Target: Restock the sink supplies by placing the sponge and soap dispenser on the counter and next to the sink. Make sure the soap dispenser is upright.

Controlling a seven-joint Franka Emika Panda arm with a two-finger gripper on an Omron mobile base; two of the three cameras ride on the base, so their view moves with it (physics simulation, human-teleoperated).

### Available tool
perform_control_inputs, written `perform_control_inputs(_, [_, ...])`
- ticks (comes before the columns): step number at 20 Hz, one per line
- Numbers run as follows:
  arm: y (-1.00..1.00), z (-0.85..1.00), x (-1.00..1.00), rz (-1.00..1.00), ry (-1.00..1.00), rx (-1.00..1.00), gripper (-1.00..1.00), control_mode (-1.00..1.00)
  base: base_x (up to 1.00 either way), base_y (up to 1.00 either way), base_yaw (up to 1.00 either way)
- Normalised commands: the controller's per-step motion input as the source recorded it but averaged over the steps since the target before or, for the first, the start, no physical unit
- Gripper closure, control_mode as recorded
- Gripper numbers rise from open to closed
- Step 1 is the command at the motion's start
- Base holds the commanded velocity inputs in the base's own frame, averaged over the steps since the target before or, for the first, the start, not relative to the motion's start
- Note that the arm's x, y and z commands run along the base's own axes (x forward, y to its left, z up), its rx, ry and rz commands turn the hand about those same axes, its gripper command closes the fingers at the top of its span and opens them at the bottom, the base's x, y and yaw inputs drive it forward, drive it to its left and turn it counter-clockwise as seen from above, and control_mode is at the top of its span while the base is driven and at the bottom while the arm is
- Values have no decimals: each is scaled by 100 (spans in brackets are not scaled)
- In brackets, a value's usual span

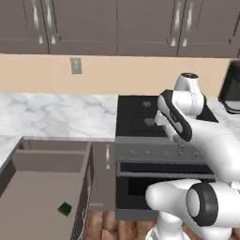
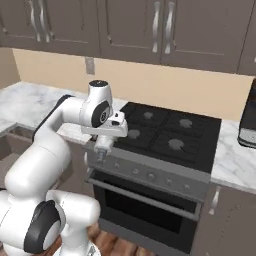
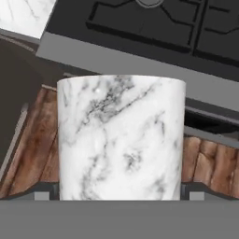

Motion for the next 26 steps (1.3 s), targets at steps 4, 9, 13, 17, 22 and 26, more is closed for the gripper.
perform_control_inputs(4, [0, 0, 0, 0, 0, 0, 100, 100, 0, -1, -61])
perform_control_inputs(9, [0, 0, 0, 0, 0, 0, 100, 100, 0, -6, -59])
perform_control_inputs(13, [0, 0, 0, 0, 0, 0, 100, 100, 0, -11, -57])
perform_control_inputs(17, [0, 0, 0, 0, 0, 0, 100, 100, 0, -16, -55])
perform_control_inputs(22, [0, 0, 0, 0, 0, 0, 100, 100, 0, -21, -51])
perform_control_inputs(26, [0, 0, 0, 0, 0, 0, 100, 100, 23, -44, -44])
